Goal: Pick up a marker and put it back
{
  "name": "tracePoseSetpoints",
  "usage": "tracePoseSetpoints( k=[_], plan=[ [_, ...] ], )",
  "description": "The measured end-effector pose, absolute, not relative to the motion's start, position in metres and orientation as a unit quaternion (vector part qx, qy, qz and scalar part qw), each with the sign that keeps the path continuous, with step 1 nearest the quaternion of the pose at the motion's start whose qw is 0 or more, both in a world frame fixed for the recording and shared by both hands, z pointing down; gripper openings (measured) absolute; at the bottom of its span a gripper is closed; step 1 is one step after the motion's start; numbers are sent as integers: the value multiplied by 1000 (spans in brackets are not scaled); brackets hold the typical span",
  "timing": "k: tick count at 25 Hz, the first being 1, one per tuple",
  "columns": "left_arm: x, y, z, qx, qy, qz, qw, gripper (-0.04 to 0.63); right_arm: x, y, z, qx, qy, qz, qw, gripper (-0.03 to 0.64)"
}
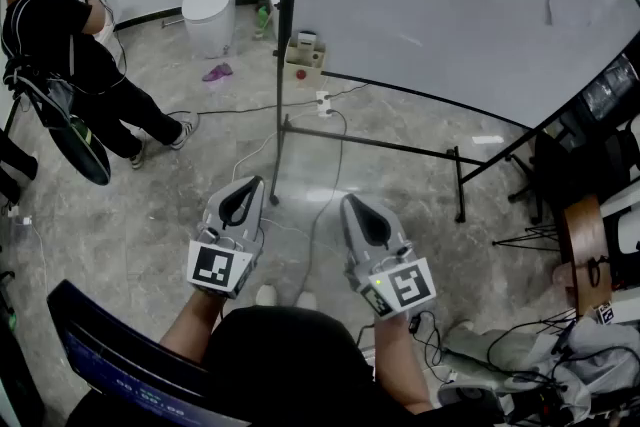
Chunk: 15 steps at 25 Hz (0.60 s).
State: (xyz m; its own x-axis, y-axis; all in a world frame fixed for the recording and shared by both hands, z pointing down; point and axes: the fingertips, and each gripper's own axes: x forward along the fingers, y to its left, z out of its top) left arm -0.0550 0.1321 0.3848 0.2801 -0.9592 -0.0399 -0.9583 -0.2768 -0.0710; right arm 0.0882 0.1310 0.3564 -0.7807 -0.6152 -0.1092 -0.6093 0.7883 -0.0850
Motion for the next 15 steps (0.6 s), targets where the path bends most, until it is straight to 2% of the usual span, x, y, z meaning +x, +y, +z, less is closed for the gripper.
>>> tracePoseSetpoints(
  k=[15],
  plan=[
    [-49,113,389,-800,598,-9,41,3,96,113,362,-324,943,-33,75,9]
  ],
)
